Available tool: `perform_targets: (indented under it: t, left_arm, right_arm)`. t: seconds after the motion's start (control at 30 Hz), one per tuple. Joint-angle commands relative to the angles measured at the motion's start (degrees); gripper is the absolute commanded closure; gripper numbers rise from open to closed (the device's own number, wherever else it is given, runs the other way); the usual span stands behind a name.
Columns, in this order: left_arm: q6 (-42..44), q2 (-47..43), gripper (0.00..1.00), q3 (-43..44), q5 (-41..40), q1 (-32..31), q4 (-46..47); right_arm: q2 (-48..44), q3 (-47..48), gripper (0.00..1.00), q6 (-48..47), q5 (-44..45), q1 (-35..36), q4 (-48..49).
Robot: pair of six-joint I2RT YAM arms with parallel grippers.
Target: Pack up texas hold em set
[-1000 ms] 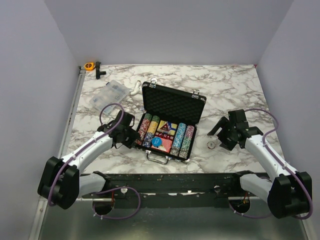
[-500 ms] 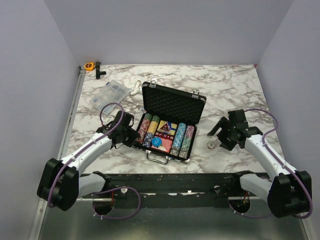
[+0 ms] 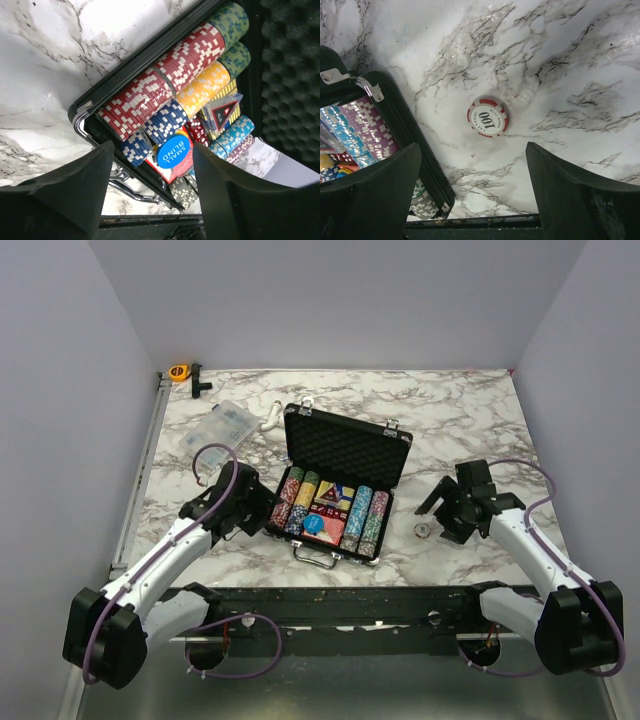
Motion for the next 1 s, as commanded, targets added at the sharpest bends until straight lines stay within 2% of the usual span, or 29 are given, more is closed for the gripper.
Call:
perform_targets:
  t: [0.0,0.1,0.2,0.3,0.5,0.6,0.8,0.97]
  left_arm:
    - [4.14,-2.15,0.33,1.26,-0.82,0.56,-1.77]
    - [7.8,-3.93,0.3,2.68,-0.6,0.6,0.01]
    - [13.78,-5.08,0.26,5.23,3.54,0.73,3.05]
    - [19.68,-4.5,0.21,7.62,12.44,1.31,8.62]
    - [24.25,1.21,0.14,12.48,31.28,3.7,17.32]
    - [30.01,6.0,0.09,17.71,39.15,3.77,16.29]
    - [42.24,10.23,0.06,23.64,41.89,3.75,9.35]
    - [45.2,10.35,0.06,22.29,42.65,3.61,10.33]
  right_arm:
    - [0.72,2.33,0.12,0.46,1.95,-0.18,-2.99]
    - [1.1,3.17,0.11,0.7,2.13,-0.16,-3.39]
    - [2.67,3.3,0.1,0.43,2.12,-0.14,-3.56]
    - [7.0,5.09,0.12,0.67,2.11,-0.14,-6.44]
    - [18.24,9.41,0.15,-0.01,0.04,-0.14,-10.08]
    - [22.55,12.26,0.16,0.01,0.51,-0.14,-12.58]
    - [29.01,16.78,0.19,5.2,1.4,-0.14,-17.16]
    - [33.9,19.15,0.22,8.66,1.06,-0.14,-19.61]
